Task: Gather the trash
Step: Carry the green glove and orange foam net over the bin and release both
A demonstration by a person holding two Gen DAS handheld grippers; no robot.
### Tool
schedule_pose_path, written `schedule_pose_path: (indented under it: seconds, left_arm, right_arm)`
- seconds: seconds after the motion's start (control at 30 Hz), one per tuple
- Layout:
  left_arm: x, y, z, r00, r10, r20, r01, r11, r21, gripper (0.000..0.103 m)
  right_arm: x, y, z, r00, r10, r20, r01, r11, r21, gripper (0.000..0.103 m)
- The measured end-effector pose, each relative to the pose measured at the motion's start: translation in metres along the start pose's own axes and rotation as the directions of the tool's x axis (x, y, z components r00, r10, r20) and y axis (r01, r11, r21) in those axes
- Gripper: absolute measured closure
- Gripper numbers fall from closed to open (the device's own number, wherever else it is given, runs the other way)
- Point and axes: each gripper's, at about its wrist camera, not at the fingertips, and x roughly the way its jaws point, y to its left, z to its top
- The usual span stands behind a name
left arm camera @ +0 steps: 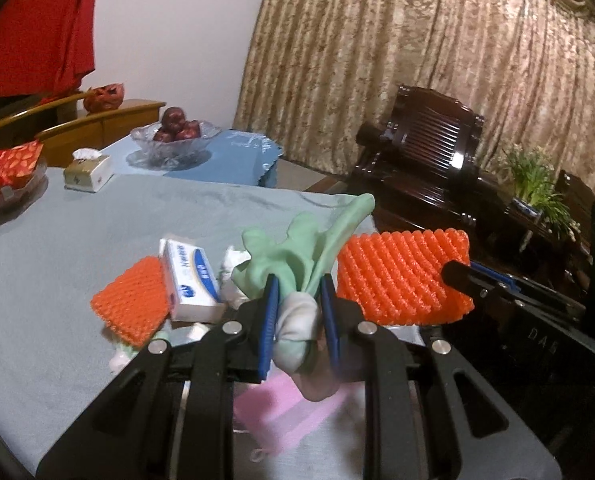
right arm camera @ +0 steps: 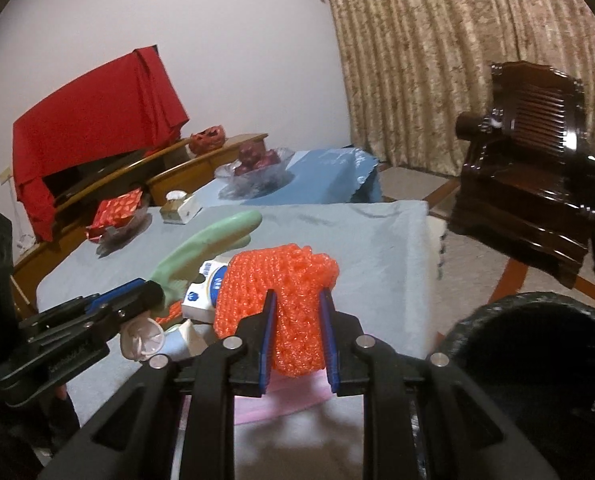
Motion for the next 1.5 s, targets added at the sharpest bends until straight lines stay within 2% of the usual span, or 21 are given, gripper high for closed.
schedule_pose_path:
  seconds: [0.43, 0.7, 0.93, 1.17, 1.5]
  left_arm:
    - [0.007, -0.074, -0.005, 0.99, -0.141, -0.029, 0.143, 0.987, 0.076, 0.082]
    - [0.026, -0.133, -0.019, 0.966, -0.245, -0.086, 0.254, 0.96, 0.116, 0.083]
    - [0.048, -0.178, -0.036, 0.946, -0.295, -0.136, 0.315, 0.936, 0.159, 0.083]
    - [0.074, -0.209, -0.05, 0.926, -0.321, -0.198, 0.355, 0.918, 0.175, 0.082]
    - [0.096, -0.228, -0.067, 0.904, -0.333, -0.268, 0.39, 0.898, 0.201, 0.081]
  right_arm:
    - [-0.067, -0.054, -0.011, 0.986, -0.159, 0.039, 0.158, 0.987, 0.041, 0.082]
    - [-0.107, -0.105, -0.029, 0.953, -0.301, 0.025, 0.298, 0.95, 0.098, 0.082]
    - [-0.128, -0.145, -0.051, 0.914, -0.405, -0.01, 0.401, 0.903, 0.154, 0.082]
    - [-0.133, -0.174, -0.072, 0.892, -0.449, -0.06, 0.451, 0.87, 0.2, 0.082]
    - [-0.134, -0.19, -0.089, 0.876, -0.469, -0.113, 0.483, 0.847, 0.221, 0.081]
